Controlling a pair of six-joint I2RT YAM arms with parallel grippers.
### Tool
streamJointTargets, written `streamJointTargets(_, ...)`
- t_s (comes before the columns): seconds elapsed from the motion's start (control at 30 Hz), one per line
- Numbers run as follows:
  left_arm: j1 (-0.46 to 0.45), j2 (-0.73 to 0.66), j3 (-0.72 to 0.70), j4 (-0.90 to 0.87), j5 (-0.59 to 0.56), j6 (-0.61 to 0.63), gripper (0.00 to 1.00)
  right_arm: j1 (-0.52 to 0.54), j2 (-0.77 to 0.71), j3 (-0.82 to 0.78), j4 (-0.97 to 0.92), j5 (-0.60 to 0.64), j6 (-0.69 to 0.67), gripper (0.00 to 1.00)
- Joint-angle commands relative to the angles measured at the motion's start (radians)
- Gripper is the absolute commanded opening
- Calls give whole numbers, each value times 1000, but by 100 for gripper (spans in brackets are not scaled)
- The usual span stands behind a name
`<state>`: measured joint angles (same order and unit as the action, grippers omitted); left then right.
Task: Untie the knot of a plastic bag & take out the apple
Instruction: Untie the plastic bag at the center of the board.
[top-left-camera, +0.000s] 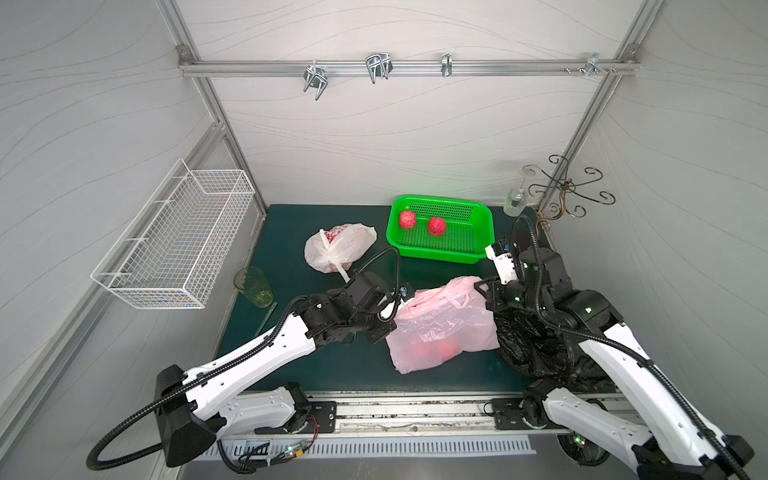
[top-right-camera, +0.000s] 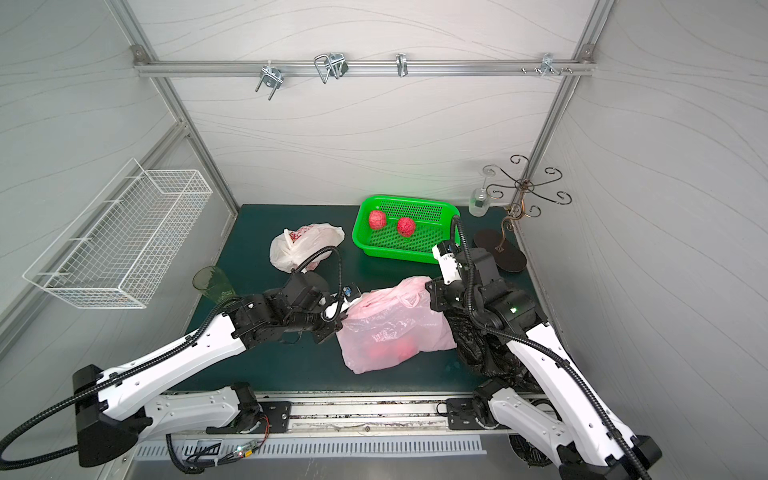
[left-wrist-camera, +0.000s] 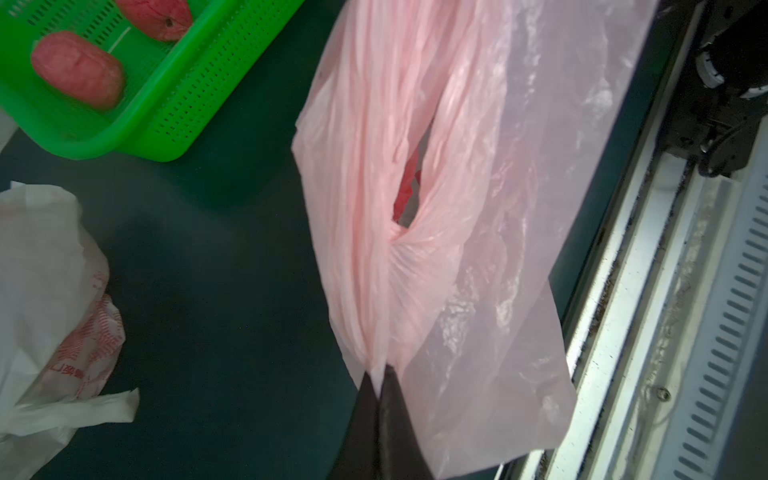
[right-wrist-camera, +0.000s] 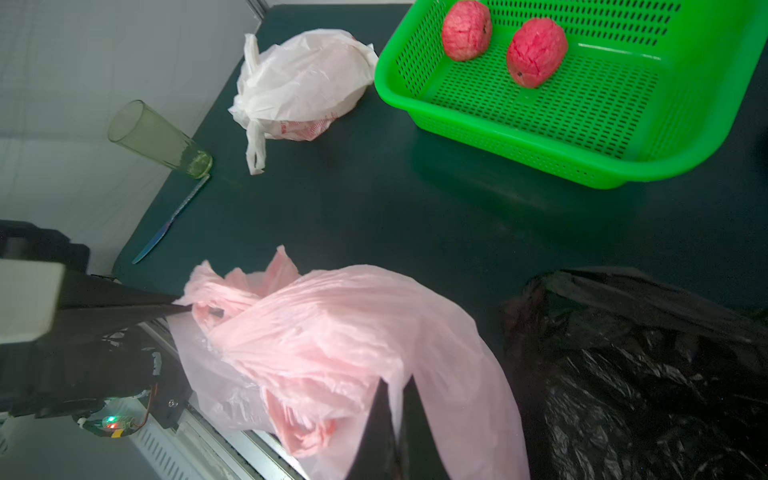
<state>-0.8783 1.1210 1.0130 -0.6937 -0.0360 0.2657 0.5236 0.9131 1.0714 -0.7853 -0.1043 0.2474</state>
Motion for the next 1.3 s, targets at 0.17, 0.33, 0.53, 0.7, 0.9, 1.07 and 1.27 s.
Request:
streamJointTargets(0.17,55,45,81,35,-337,-5,0,-30,51,11,165,-69,46,8)
streamJointTargets(0.33,130,117,218,38,-286,17,0,-30,97,44,282,-156,46,11)
streamJointTargets(0.53,130,58,181,63,-199,-26,0,-28,81,-25,328,-318,42,7)
streamJointTargets(0.7,124,-103,-54,130,-104,-193,0,-25,-16,-188,265,-353,43,11)
streamJointTargets(0.9,44,-171,-164,87,-118,-399,30,-24,-175,-343,141,-265,76,22)
streamJointTargets(1.07,-18,-244,-185,35,-60,-516,54,46,-283,-334,93,-230,144,55)
streamJointTargets(1.27,-31,-374,-101,45,59,-476,73,208,-309,-183,-42,-103,89,67)
